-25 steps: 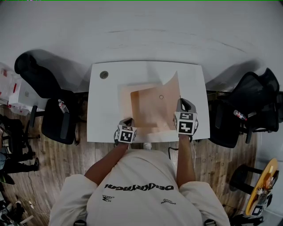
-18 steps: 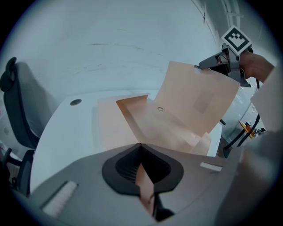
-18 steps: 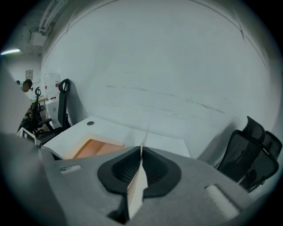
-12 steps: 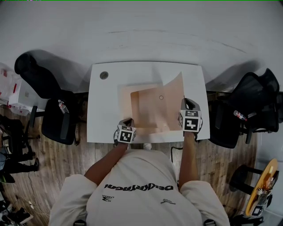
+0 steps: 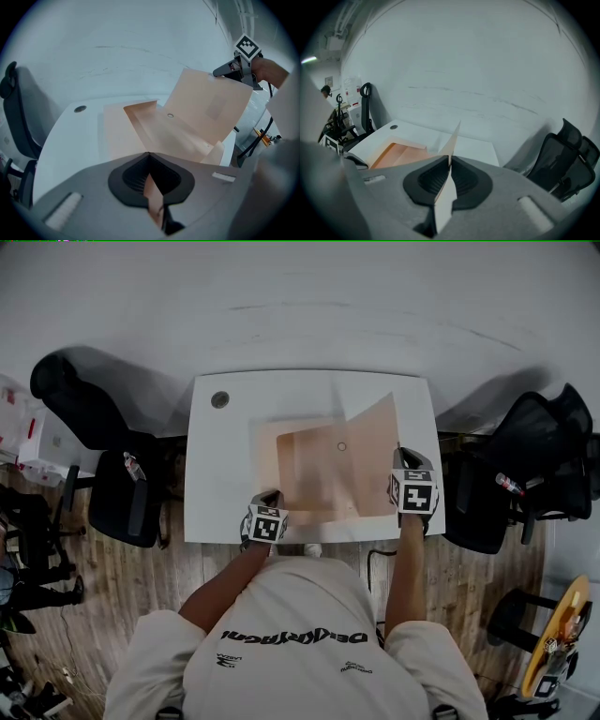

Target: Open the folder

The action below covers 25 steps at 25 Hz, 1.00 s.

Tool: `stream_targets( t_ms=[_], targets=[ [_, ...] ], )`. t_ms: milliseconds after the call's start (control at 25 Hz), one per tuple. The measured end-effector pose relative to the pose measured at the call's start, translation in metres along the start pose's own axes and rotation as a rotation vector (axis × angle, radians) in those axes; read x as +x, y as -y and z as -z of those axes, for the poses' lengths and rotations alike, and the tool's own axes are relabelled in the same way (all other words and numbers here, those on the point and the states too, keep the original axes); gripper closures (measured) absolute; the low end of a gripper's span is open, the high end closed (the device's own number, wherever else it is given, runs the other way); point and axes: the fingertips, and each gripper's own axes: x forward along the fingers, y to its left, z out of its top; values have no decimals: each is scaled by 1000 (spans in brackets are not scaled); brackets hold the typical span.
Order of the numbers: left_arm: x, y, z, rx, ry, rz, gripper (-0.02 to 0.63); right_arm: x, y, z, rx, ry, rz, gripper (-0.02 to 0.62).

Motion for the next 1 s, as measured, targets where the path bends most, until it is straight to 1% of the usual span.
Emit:
stream_targets(
  t_ms=[80, 320, 480, 720, 800, 1000],
  targets=[
    [-1, -1, 2, -1, -17, -3, 609, 1, 4, 2, 1, -11, -1, 575],
    [-2, 1, 4, -13, -29, 7, 609, 3, 15, 8, 1, -47, -15, 574],
    [-4, -2, 6, -16, -46, -9, 609, 6, 25, 14, 4, -66, -14, 574],
    [2, -5, -1, 21, -4, -7, 609, 11, 41, 26, 15, -94, -17, 571],
    [2, -4, -2, 11, -7, 0, 609, 14, 46, 30, 19, -103, -20, 571],
    [-2, -2, 4, -20, -53, -1, 609, 19, 55, 39, 3, -131, -12, 569]
  ],
)
